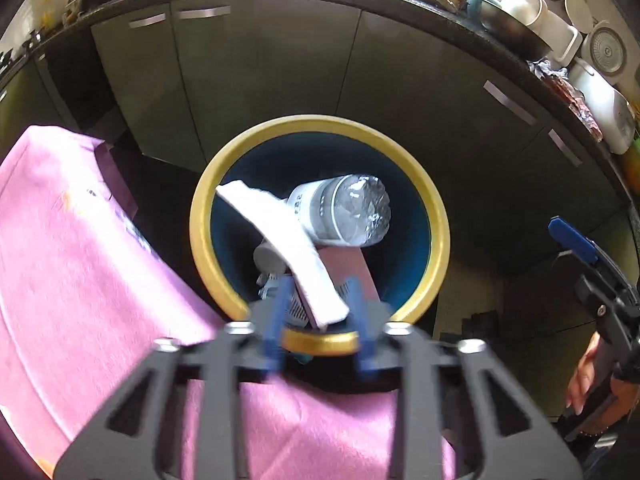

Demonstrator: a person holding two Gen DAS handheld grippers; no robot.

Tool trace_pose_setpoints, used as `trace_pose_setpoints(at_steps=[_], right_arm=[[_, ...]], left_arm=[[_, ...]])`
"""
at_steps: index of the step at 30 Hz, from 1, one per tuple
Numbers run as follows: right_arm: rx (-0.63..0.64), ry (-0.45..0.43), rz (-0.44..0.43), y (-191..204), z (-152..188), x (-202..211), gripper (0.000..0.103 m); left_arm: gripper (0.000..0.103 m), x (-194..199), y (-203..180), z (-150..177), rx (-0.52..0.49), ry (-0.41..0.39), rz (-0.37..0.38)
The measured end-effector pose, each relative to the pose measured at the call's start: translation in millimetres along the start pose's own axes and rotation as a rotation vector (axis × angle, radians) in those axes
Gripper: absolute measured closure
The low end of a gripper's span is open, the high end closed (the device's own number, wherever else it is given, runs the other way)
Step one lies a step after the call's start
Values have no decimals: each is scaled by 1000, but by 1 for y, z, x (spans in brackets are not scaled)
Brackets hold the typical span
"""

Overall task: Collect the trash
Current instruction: 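Carry the tissue over the bin and open the left gripper, then grasp the brown plastic container with the right gripper and lift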

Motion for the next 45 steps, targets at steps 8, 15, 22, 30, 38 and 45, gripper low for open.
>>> trace_pose_setpoints(at_steps=[8, 15, 22, 30, 38, 45], right_arm=[[22, 3, -24, 16, 5, 3, 13], [141, 69, -105, 61, 25, -3, 13], [398, 255, -308, 156, 95, -15, 13], [717, 409, -506, 263, 214, -10, 10], [780, 442, -435, 295, 273, -40, 10], [803, 491, -397, 302, 291, -54, 20]], left_arm=[[23, 98, 5, 37, 77, -221, -10], [8, 237, 44, 126, 239, -451, -237], [7, 324, 79, 242, 451, -490, -524], [7, 332, 90, 319, 607, -475, -550], [7, 336, 85, 355, 624, -475, -537], [7, 325, 89, 357, 637, -465, -511]])
Point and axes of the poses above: each gripper's, at about its wrist camera, not at the fingertips, and x roughly against the way its jaws point, y to its left, z to its underside, the point moved 5 cm from there along -x, roughly the way its jaws point, and after that the axes turned 15 degrees about -x, right-handed, at the moved point
